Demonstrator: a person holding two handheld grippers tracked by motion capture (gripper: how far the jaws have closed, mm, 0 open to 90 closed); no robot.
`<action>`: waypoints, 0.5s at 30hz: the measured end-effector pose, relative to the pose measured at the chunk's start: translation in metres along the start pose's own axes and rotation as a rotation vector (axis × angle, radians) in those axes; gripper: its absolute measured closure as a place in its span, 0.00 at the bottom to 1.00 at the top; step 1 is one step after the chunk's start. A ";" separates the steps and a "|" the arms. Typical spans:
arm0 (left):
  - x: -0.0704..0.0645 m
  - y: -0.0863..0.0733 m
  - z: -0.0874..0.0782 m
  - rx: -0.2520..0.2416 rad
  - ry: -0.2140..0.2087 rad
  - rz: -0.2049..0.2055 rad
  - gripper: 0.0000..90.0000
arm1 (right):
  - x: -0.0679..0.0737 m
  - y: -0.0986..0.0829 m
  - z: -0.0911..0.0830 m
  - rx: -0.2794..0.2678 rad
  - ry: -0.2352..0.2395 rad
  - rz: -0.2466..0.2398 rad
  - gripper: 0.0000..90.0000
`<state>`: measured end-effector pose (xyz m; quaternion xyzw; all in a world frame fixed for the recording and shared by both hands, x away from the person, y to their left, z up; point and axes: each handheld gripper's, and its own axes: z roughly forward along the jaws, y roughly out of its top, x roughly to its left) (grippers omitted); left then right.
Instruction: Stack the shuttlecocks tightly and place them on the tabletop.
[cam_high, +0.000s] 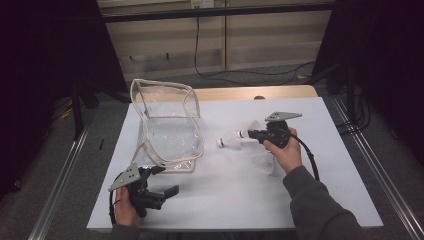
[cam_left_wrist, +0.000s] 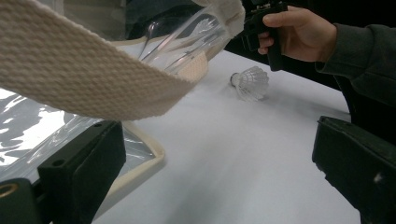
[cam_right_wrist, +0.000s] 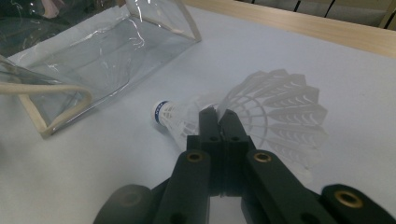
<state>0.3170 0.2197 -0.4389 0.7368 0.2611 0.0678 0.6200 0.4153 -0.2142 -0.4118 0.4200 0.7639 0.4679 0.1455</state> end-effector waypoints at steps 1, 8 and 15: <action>0.000 0.000 0.000 0.001 -0.001 0.001 0.03 | 0.000 0.000 0.001 0.001 0.001 -0.002 1.00; 0.000 0.000 0.000 -0.004 -0.001 -0.001 0.03 | 0.002 0.002 0.004 0.003 0.006 -0.011 1.00; 0.000 0.000 0.000 -0.006 -0.001 -0.001 0.03 | 0.004 0.003 0.007 0.009 0.015 -0.013 1.00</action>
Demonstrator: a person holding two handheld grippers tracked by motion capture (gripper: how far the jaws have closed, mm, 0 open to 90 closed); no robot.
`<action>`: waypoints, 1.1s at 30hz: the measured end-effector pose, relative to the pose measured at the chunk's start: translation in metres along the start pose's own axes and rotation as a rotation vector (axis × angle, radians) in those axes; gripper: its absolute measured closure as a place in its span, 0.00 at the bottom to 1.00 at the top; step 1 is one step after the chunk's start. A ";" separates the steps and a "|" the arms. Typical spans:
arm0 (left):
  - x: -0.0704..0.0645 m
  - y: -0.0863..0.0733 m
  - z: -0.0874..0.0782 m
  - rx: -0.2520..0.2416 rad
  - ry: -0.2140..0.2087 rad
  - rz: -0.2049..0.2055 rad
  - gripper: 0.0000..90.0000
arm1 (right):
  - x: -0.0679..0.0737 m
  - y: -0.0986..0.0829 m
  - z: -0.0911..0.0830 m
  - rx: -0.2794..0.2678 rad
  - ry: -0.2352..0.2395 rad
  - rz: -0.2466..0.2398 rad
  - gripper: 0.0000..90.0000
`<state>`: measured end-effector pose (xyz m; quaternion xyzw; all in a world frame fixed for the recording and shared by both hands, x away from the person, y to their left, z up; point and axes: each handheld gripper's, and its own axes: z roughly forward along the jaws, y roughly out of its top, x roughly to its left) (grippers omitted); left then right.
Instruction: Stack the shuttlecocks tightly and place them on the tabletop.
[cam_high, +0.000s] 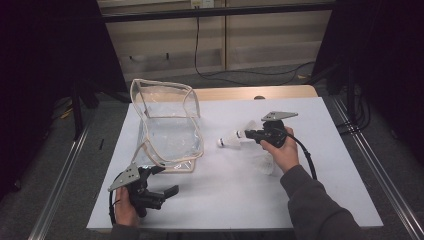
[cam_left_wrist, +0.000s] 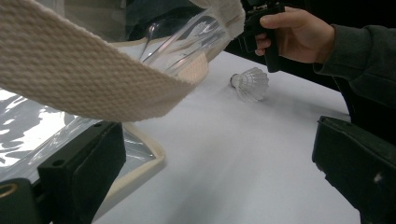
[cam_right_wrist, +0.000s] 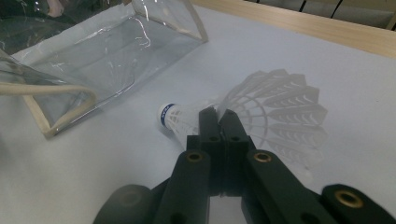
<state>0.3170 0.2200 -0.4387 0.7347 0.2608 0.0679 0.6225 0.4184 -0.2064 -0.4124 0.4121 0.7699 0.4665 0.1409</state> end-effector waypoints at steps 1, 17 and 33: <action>0.000 0.000 0.000 0.000 -0.001 0.000 0.03 | 0.000 0.000 0.001 -0.001 0.001 -0.005 1.00; 0.000 0.000 0.000 0.001 0.000 0.001 0.03 | -0.002 -0.002 0.005 0.013 0.000 -0.002 1.00; 0.001 0.000 0.000 -0.010 -0.002 -0.002 0.03 | -0.002 -0.004 0.013 0.026 0.004 -0.014 0.99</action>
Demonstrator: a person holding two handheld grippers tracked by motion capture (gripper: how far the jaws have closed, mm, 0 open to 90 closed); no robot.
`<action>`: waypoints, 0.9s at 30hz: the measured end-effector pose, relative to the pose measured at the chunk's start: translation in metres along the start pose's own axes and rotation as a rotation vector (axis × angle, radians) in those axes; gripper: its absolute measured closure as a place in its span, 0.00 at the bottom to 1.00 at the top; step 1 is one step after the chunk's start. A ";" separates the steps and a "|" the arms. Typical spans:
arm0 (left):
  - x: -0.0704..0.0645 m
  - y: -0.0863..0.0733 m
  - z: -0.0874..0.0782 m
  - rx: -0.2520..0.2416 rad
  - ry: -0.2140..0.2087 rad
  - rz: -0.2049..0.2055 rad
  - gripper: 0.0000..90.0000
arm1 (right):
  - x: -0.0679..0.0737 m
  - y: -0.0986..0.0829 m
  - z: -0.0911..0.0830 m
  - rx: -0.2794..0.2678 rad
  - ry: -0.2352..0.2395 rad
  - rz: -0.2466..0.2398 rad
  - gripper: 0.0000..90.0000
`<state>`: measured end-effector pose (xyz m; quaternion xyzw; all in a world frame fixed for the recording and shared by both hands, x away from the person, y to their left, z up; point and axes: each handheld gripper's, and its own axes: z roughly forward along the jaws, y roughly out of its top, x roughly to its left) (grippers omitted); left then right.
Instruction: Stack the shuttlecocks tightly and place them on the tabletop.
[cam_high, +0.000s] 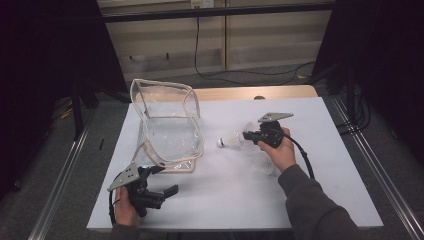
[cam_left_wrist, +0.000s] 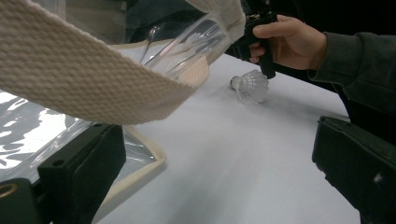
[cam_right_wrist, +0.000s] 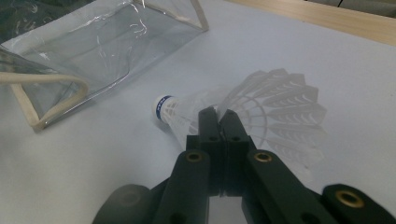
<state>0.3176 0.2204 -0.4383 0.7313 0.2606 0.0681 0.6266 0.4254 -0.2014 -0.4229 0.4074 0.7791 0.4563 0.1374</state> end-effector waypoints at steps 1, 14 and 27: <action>0.000 0.000 0.000 0.000 -0.001 0.000 0.03 | 0.000 0.000 0.000 -0.001 -0.001 0.001 0.99; 0.000 0.000 0.000 0.001 -0.001 0.000 0.03 | 0.000 -0.001 0.004 0.008 0.006 -0.004 0.99; 0.001 0.000 0.001 0.003 -0.002 -0.002 0.03 | 0.002 -0.001 0.005 0.008 0.017 -0.009 0.99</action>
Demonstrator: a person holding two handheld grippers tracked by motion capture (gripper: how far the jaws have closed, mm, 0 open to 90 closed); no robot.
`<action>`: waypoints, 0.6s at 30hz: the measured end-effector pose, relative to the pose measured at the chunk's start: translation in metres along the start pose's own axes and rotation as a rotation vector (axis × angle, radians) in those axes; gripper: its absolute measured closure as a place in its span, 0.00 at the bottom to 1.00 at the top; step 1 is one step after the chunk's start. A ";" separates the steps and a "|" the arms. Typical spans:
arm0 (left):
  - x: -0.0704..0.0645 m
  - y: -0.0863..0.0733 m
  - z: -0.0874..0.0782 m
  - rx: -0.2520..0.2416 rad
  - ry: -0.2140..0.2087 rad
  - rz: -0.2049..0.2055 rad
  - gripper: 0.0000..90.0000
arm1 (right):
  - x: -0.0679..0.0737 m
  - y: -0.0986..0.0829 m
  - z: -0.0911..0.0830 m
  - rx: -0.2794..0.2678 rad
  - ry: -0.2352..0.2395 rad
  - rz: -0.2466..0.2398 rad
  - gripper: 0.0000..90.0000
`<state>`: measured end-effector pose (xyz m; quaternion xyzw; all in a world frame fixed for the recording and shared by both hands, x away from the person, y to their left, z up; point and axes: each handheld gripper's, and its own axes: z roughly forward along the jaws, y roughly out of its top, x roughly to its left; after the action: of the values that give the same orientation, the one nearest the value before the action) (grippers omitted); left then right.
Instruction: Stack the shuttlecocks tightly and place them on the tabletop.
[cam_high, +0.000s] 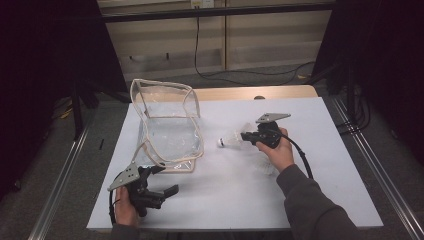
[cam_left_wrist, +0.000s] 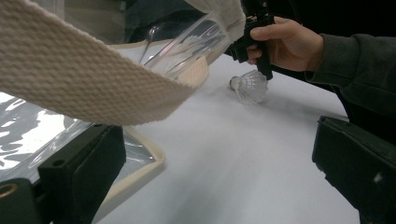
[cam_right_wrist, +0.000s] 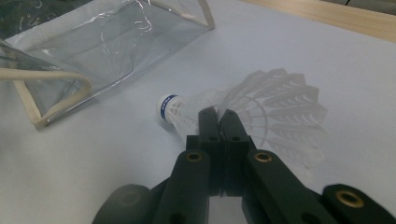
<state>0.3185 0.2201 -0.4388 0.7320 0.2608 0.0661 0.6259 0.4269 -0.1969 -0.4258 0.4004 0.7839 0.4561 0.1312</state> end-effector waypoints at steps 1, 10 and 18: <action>0.000 0.000 0.000 -0.002 -0.002 -0.001 0.03 | 0.000 0.000 0.000 -0.001 0.001 -0.003 0.99; 0.000 0.000 0.000 -0.002 -0.001 -0.001 0.03 | 0.001 0.000 0.001 0.012 0.002 -0.020 0.99; 0.000 0.000 0.000 -0.003 0.000 -0.002 0.03 | 0.001 0.003 0.002 0.032 0.002 -0.034 0.97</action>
<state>0.3187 0.2200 -0.4388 0.7307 0.2614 0.0658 0.6272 0.4286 -0.1939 -0.4236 0.3886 0.7979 0.4416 0.1319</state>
